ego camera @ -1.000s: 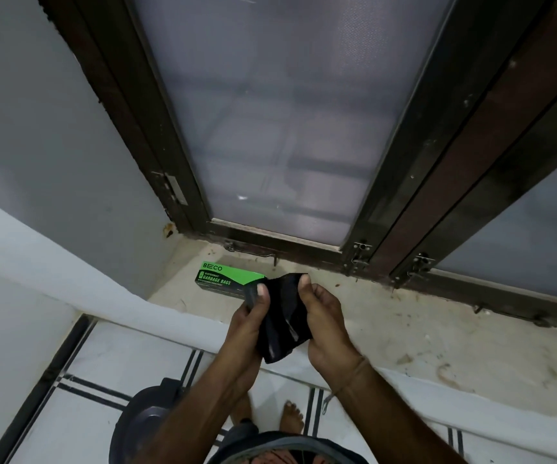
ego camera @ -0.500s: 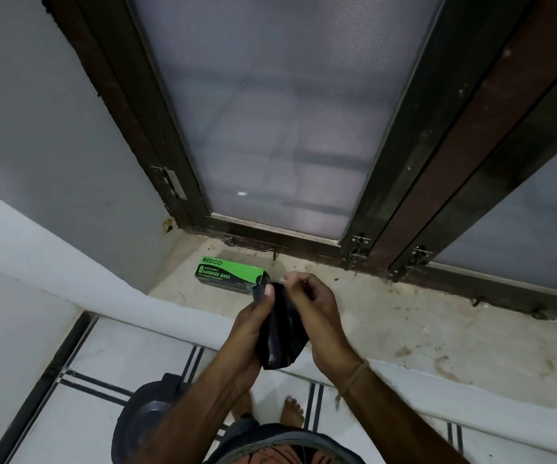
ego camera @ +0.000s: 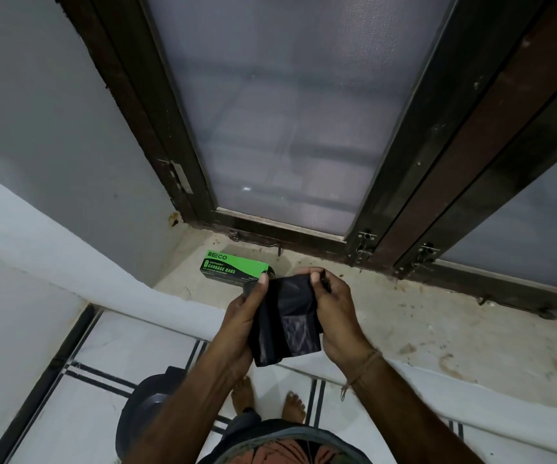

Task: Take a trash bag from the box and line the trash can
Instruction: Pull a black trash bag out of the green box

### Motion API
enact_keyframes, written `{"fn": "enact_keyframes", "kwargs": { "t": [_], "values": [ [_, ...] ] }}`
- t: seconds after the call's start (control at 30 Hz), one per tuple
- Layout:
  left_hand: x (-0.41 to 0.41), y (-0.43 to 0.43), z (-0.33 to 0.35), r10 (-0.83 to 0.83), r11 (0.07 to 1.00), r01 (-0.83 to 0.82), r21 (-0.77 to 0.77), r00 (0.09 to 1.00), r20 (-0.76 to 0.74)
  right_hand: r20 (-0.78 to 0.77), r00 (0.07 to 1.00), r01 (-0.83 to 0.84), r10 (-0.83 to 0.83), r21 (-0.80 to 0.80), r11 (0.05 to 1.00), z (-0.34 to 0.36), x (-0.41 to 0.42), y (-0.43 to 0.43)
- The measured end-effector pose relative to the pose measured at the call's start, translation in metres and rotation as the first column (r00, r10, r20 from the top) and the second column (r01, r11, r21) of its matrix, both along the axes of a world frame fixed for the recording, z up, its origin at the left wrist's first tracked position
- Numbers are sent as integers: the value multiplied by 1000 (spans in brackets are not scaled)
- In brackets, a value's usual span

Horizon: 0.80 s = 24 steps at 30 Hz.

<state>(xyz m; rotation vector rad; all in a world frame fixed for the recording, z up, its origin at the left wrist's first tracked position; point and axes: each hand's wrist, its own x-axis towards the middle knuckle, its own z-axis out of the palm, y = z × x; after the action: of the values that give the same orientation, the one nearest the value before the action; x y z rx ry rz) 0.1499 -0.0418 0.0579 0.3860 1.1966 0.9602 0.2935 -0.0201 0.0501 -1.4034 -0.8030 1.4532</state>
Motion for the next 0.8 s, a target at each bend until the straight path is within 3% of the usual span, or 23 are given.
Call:
{"fn": "enact_keyframes", "kwargs": {
  "t": [0.1, 0.2, 0.27, 0.6, 0.7, 0.8],
  "values": [
    [-1, 0, 0, -19, 1000, 19, 7, 1000, 1, -14, 993, -117, 117, 7, 993, 8, 5, -2],
    [-3, 0, -1, -19, 1000, 19, 12, 1000, 8, 79, 973, -219, 216, 32, 975, 7, 6, -3],
    [-4, 0, -2, -18, 1000, 18, 2, 1000, 16, 122, 975, -188, 183, 23, 982, 2, 7, -2],
    [-3, 1, -3, -7, 999, 8, -35, 1000, 24, -28, 999, -20, 17, -117, 993, -7, 11, 5],
    [0, 0, 0, -27, 999, 27, -24, 999, 21, -120, 988, -105, 93, -94, 990, -1, 12, 2],
    [1, -1, -1, -34, 999, 35, -33, 999, 30, -44, 974, -221, 221, -4, 975, 1, 15, 1]
  ]
}}
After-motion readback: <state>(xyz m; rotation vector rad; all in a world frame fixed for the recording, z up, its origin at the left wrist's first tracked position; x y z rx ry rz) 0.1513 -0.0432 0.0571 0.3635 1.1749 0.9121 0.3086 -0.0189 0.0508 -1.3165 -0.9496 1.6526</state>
